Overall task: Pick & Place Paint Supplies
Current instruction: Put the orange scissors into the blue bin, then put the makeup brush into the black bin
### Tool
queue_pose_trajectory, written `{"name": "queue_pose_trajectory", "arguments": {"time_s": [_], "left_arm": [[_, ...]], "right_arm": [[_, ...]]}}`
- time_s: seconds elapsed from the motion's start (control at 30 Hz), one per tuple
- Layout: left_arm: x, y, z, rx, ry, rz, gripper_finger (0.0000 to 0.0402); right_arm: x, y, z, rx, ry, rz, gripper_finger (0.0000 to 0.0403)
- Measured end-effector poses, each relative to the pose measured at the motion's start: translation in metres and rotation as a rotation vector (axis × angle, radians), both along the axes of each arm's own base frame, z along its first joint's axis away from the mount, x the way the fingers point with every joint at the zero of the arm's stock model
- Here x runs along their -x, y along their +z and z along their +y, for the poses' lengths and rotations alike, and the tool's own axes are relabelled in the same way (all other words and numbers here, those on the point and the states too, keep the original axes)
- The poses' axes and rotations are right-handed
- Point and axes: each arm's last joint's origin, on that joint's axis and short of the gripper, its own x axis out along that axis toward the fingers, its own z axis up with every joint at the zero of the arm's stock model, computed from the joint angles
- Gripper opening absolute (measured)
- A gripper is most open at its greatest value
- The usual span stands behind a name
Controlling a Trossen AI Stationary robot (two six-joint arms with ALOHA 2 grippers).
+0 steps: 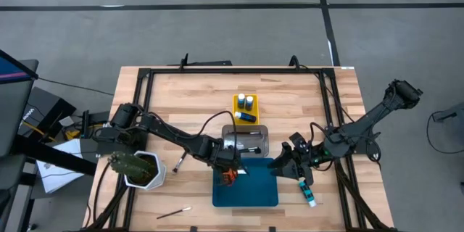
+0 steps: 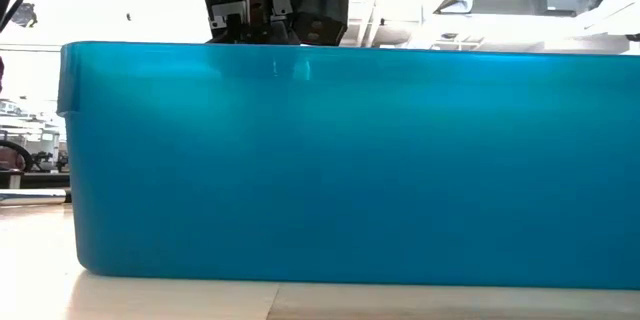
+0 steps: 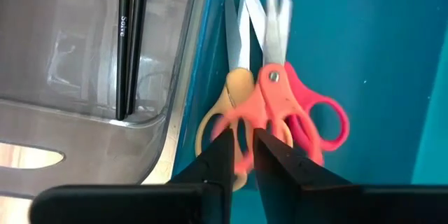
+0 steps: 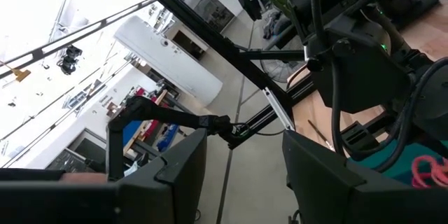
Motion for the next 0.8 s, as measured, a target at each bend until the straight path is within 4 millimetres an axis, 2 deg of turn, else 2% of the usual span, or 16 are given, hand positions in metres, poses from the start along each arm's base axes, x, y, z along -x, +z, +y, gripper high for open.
{"name": "queue_pose_trajectory", "arguments": {"time_s": [0.27,0.37,0.57,0.8], "left_arm": [[0.001,0.001,0.000,-0.001,0.000,0.004,0.0071],[0.002,0.007,0.001,0.002,-0.005,-0.013,0.0072],[0.006,0.028,0.002,0.012,-0.028,-0.079,0.0072],[0.018,0.065,0.008,-0.028,-0.031,-0.193,0.0072]], "right_arm": [[0.000,0.000,0.000,0.007,0.000,-0.002,0.0184],[0.000,0.000,0.000,0.008,0.000,-0.002,0.0184],[0.000,0.000,0.000,0.016,0.001,-0.004,0.0184],[0.000,0.000,0.000,0.018,0.001,-0.004,0.0184]]}}
